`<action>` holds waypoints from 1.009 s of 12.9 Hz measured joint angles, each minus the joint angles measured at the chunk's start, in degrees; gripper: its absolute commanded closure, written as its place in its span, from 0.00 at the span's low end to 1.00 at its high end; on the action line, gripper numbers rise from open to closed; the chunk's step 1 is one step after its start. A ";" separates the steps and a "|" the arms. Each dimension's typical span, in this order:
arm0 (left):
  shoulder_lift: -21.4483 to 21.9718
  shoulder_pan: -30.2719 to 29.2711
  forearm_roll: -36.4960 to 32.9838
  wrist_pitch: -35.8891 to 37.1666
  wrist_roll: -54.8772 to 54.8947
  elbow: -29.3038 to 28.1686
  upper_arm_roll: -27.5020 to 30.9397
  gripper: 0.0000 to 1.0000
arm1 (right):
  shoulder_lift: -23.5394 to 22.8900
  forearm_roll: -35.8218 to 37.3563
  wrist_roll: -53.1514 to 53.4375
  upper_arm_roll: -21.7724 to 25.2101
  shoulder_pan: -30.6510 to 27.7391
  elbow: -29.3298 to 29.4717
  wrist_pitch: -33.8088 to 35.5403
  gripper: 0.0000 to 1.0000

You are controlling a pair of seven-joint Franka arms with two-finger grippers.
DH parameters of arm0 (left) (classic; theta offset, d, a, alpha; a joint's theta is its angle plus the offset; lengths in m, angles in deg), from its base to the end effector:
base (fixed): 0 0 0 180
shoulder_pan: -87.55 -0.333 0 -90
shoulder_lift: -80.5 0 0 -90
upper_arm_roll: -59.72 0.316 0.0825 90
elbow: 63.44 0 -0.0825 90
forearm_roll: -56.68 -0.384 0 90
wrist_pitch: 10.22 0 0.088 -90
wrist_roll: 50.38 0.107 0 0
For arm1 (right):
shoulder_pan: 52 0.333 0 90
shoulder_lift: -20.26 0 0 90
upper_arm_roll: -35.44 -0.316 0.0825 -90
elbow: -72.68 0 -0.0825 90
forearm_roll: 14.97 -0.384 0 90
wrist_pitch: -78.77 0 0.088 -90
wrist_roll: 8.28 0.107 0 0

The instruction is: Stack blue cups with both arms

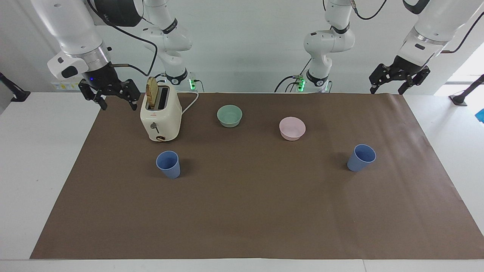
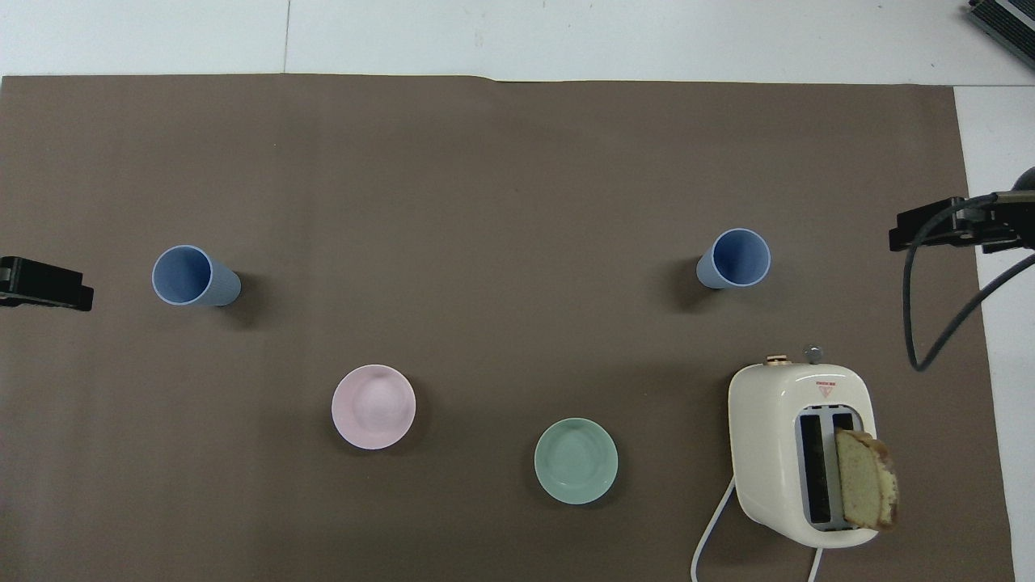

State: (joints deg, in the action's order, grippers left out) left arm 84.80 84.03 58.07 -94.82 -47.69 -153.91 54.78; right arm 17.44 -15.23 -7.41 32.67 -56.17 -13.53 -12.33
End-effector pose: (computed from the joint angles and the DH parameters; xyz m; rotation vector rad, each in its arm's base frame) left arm 0.5211 -0.0176 0.6528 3.1212 -0.1145 -0.0429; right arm 0.5721 -0.0142 0.6298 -3.1337 0.0623 -0.0568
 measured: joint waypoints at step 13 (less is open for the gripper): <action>-8.12 -4.97 0.00 -14.58 -0.19 -2.86 0.48 0.00 | 0.00 0.00 0.00 0.00 0.00 0.00 0.00 0.00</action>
State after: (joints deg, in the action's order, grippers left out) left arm 76.68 79.06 58.08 -109.40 -47.88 -156.77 55.27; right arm 17.45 -15.23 -7.41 32.67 -56.17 -13.53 -12.33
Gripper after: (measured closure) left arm 0.000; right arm 0.000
